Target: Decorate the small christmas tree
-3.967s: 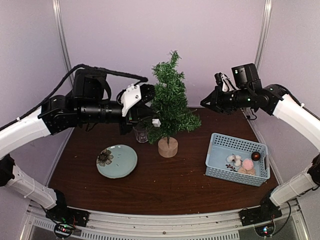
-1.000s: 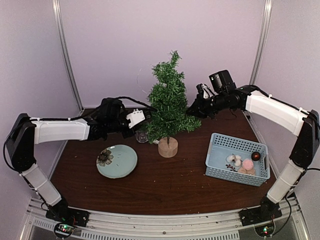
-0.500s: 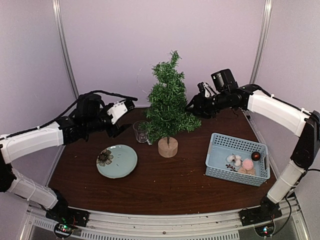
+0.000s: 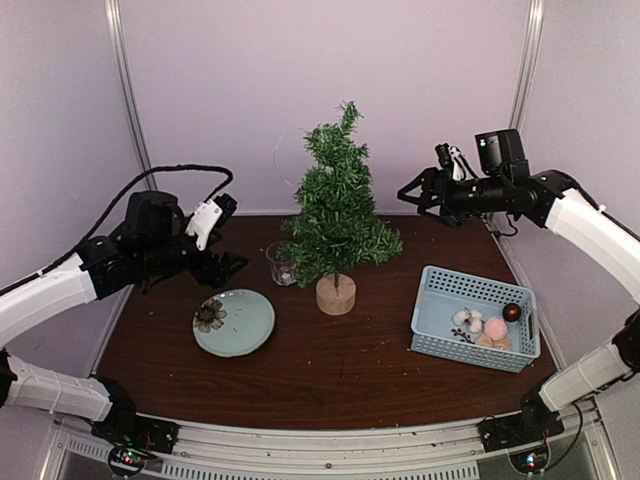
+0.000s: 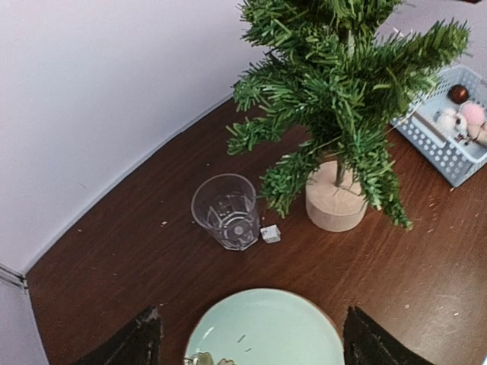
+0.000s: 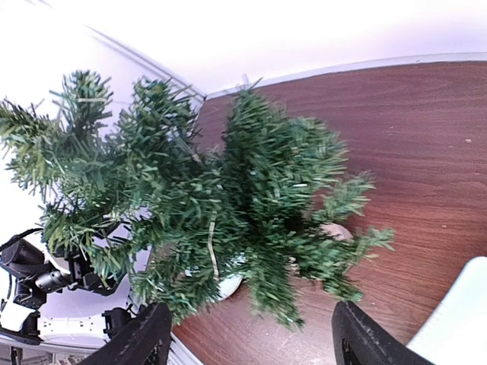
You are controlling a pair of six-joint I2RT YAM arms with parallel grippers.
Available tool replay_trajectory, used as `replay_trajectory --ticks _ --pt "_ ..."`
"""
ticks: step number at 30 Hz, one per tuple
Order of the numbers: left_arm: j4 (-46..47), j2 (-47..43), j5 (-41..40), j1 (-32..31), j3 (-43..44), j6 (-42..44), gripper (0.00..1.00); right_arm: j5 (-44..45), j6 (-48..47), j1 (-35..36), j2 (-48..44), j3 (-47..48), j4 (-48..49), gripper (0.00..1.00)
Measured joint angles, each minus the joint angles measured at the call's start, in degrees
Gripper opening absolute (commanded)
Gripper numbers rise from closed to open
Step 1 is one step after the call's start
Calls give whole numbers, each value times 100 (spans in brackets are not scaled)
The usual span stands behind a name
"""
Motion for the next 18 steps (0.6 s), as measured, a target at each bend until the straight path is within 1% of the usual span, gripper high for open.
replay_trajectory --ticks 3,6,10,13,18 --pt "-151 -48 358 0 142 -608 76 -66 -76 -339 -376 -286 -39 74" --pt "-190 11 804 0 525 -1191 68 -131 -170 -599 -673 -472 -125 73" --pt "98 236 1368 0 1185 -1921 62 -275 -267 -654 -874 -603 -125 71" --pt "341 485 1447 0 1585 -2288 58 -387 -273 -654 -896 -645 -120 70" --pt "551 1069 1266 0 2256 -2551 60 -448 -275 -654 -896 -647 -76 69"
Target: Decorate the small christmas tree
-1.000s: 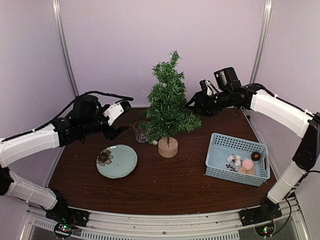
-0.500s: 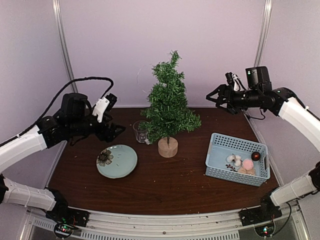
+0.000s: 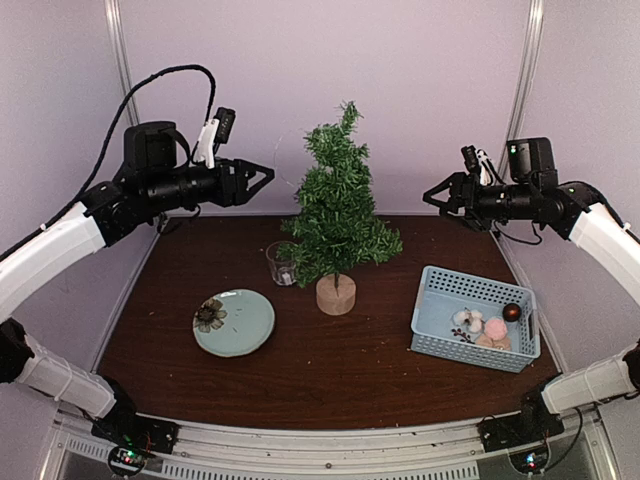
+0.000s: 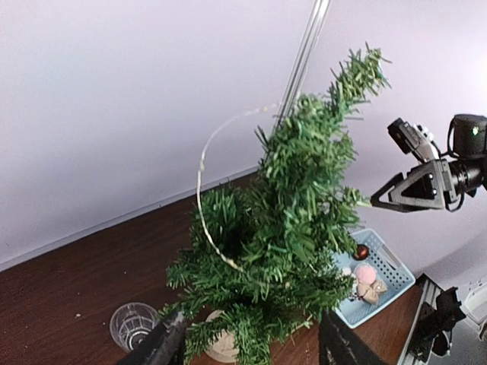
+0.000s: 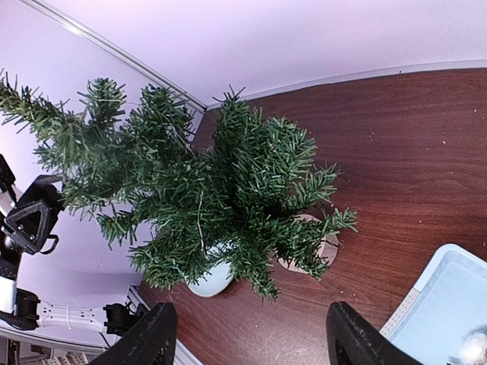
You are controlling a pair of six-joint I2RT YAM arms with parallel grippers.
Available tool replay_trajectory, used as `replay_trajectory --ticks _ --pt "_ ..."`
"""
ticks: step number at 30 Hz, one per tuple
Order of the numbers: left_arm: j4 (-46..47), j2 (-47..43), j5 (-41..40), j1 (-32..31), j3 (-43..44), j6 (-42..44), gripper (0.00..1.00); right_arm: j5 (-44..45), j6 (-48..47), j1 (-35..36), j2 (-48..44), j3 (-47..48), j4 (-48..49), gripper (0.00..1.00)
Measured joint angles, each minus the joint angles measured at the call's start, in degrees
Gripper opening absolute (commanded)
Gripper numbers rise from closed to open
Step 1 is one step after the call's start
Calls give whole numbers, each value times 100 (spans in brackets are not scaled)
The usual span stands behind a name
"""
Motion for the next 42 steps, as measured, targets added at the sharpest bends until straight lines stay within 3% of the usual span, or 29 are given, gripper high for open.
replay_trajectory --ticks 11,22,26,33,35,38,42 --pt "251 874 -341 470 981 -400 54 11 -144 0 2 7 -46 66" --pt "656 2540 1259 820 3038 -887 48 31 -61 0 4 -55 0 65" --pt "732 2883 1764 820 3082 -1115 47 46 -26 0 7 -70 -2 65" --pt "903 3029 2284 820 3005 -1314 14 48 -17 0 17 -70 -2 65" --pt "1025 3029 2354 820 2970 -1335 9 48 -15 0 42 -72 -2 65" --pt "1217 3029 2426 820 2903 -1381 10 48 -13 0 79 -74 -2 65" --pt "1478 3008 2433 837 2726 -1488 21 48 -15 0 96 -74 -2 65"
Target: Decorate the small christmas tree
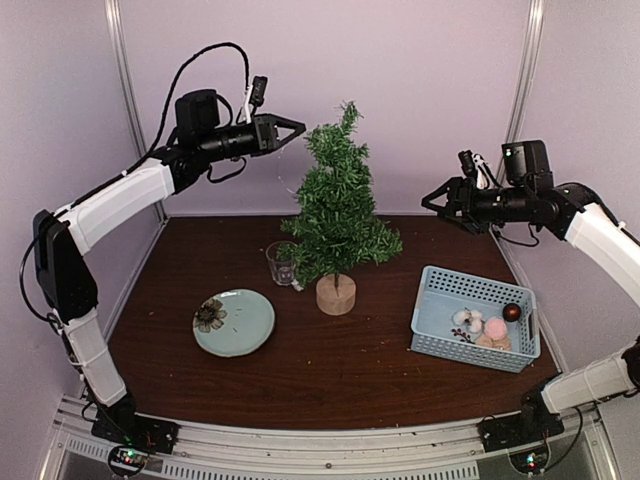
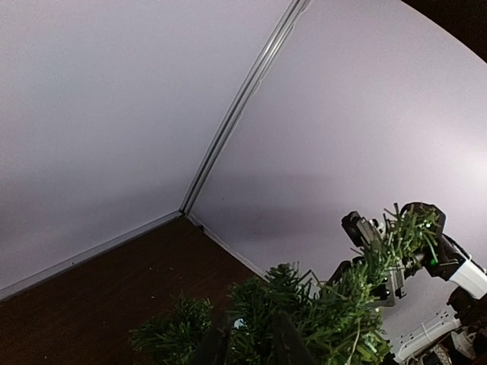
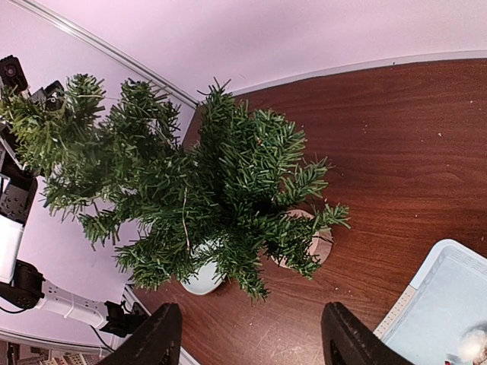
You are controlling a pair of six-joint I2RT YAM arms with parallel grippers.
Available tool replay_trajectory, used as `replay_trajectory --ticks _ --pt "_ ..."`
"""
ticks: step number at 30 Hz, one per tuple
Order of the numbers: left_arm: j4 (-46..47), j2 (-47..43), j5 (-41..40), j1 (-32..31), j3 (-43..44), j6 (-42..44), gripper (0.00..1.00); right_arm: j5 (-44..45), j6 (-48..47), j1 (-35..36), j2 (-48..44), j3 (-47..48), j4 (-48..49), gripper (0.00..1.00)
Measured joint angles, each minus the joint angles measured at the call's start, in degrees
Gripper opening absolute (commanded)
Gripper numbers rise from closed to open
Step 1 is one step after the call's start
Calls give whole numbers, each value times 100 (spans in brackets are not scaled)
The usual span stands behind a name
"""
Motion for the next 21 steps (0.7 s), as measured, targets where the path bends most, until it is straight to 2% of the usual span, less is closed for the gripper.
replay_trajectory --ticks 7,12,17,21 --pt "352 -149 195 448 -278 -424 39 2 -4 0 0 -4 -2 65" --pt "560 -278 684 761 -275 -603 40 -2 -2 0 -2 -52 0 65" --pt "774 -286 1176 634 -275 -748 48 -2 0 0 -2 -63 -2 65" --pt "741 -264 1355 509 -247 -715 48 -4 22 0 -2 -66 0 65"
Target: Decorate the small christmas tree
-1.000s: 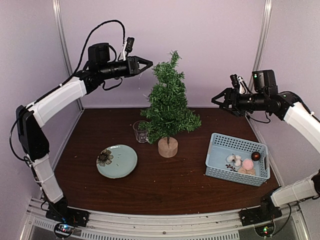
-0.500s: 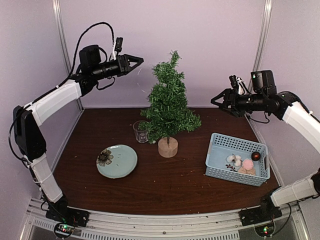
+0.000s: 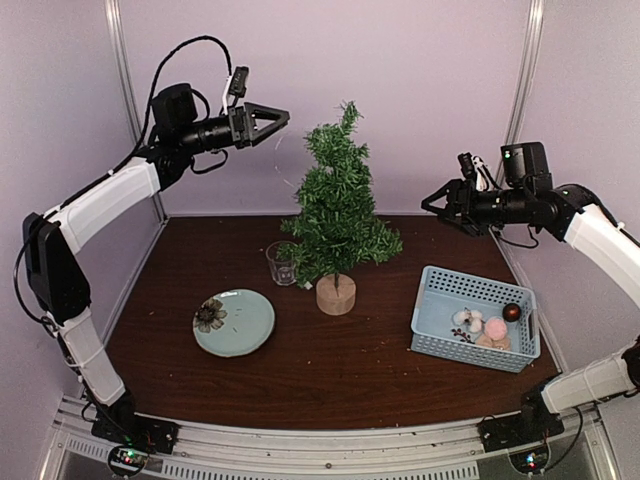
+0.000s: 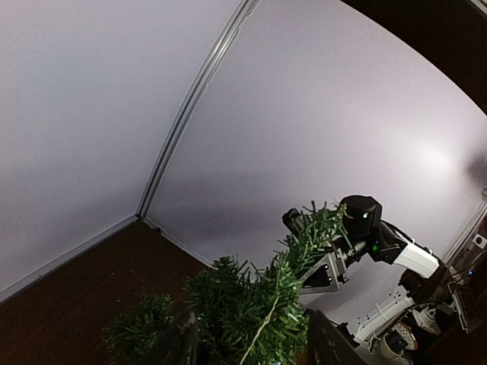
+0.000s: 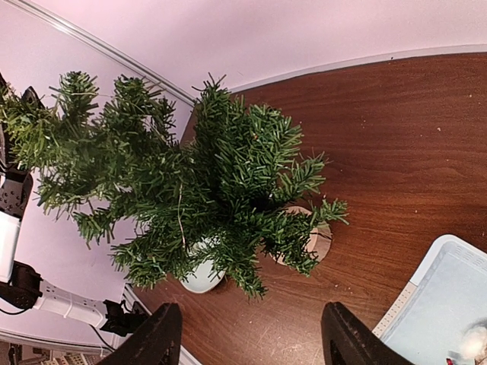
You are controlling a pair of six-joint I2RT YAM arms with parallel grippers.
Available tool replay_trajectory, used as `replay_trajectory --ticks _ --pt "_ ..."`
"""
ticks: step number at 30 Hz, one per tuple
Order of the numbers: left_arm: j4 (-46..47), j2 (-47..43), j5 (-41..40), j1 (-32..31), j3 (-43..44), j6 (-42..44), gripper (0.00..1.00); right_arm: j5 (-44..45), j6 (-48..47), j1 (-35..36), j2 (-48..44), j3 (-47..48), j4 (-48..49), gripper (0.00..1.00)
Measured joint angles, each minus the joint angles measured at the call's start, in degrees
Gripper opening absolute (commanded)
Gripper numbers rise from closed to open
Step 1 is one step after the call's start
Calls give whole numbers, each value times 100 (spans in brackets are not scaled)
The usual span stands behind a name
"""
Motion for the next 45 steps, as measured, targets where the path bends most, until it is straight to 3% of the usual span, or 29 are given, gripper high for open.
replay_trajectory --ticks 9,20,45 --pt "-59 160 275 -96 101 131 46 -2 68 0 0 -22 22 65" --pt "-31 247 575 -271 136 214 0 -7 94 0 24 -28 42 64" --pt "-330 909 -339 -317 212 168 0 -61 103 0 105 -81 61 64"
